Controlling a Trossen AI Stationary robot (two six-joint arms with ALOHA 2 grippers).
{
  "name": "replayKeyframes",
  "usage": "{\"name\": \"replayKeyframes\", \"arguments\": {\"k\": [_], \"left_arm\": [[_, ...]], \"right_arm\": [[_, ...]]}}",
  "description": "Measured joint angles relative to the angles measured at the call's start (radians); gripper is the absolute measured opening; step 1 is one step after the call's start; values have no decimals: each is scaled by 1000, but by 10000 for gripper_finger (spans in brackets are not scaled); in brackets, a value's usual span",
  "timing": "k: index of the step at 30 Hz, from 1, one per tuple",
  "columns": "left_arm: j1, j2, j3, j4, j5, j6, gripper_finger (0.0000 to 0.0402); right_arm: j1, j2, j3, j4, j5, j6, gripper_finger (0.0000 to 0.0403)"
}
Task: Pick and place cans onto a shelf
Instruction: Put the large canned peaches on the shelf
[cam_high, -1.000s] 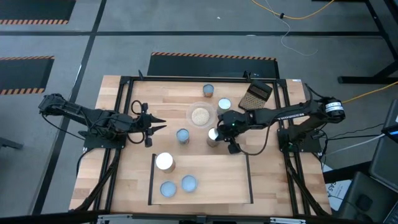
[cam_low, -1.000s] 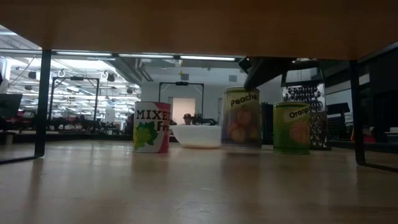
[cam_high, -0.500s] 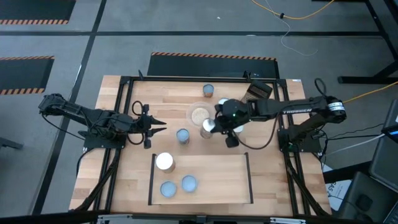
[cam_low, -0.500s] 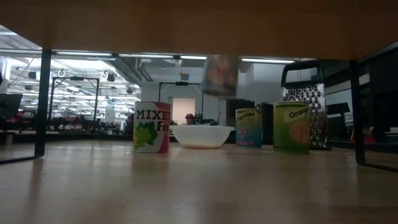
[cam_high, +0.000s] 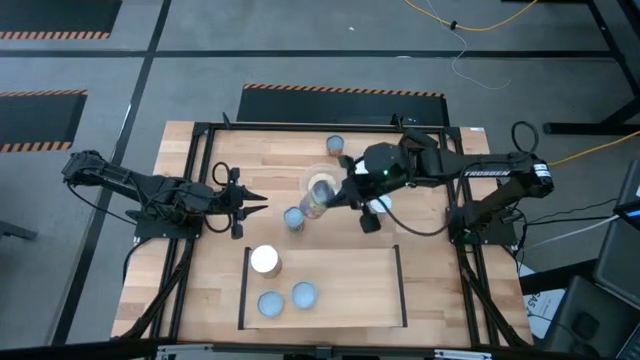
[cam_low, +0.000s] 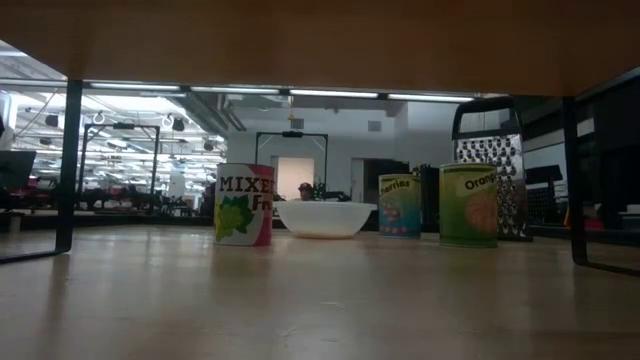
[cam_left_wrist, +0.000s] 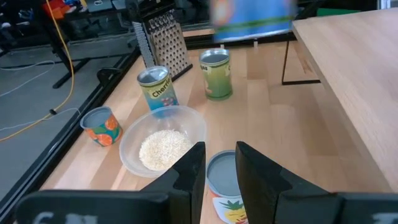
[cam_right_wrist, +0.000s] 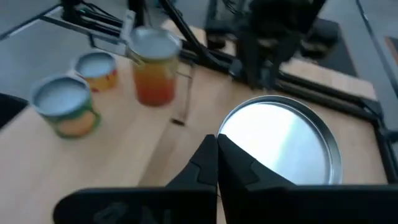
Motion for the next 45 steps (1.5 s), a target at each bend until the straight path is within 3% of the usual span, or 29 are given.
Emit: {"name": "replayKeyframes", "arguments": {"k": [17,21,34,45], "left_arm": [[0,0,0,-4,0,0,82],[0,0,0,-5,0,0,82],[0,0,0,-10,0,0,82],[0,0,0,-18,41,0,82]], "right_arm": [[213,265,317,-126,17,66,0],[238,297,327,-130,62,105,0],[245,360,325,-160,66,134,0],[245,359,325,-175,15,136,2]]}}
